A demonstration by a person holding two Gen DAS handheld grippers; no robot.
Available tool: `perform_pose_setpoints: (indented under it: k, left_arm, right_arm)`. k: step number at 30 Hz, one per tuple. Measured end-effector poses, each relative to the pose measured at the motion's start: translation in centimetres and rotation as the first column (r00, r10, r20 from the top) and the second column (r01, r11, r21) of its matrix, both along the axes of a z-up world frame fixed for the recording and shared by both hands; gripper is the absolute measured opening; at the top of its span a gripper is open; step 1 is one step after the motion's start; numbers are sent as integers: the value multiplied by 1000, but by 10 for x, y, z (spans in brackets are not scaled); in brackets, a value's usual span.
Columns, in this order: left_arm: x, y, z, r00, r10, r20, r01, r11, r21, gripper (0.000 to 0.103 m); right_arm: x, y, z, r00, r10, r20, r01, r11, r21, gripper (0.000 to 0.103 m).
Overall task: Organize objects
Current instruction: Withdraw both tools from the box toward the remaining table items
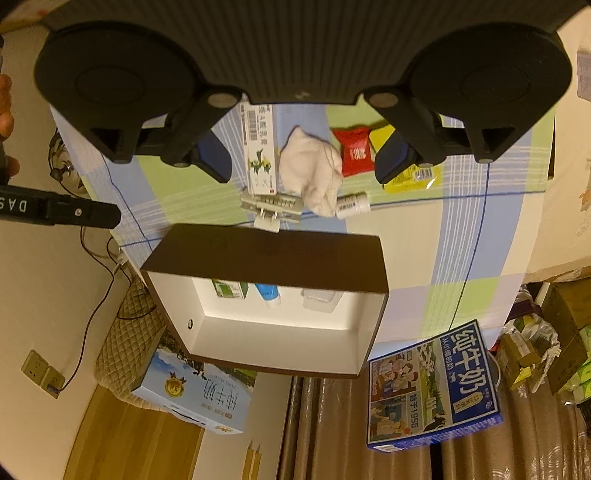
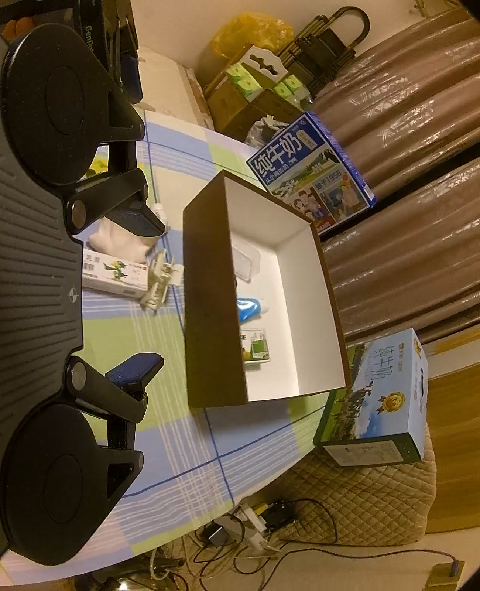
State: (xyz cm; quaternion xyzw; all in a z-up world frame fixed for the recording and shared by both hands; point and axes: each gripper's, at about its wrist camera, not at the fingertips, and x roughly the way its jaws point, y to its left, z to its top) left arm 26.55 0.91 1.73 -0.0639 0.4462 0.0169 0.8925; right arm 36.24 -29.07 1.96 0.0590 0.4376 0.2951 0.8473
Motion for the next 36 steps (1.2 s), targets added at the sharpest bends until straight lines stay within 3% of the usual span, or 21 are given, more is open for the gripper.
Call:
perform_pose_setpoints:
  k: [7, 14, 22, 36]
  left_arm:
    - [-21, 4, -13, 998, 37, -43, -37, 999, 2, 82]
    - [-36, 18, -30, 992, 85, -92, -86, 996, -2, 82]
    - [-44, 32, -41, 983, 132, -128, -131, 991, 19, 82]
    - [-36, 42, -52, 977, 138, -161, -136, 990, 23, 83]
  right_arm:
    - [-12, -4, -9, 999, -1, -33, 1, 1000, 10, 70]
    - [-19, 6, -21, 995, 71, -76, -69, 997, 22, 76]
    - [-19, 22, -41, 989, 83, -120, -88, 996, -31, 76]
    - [-17, 39, -74, 980, 83, -181, -107, 987, -123, 75]
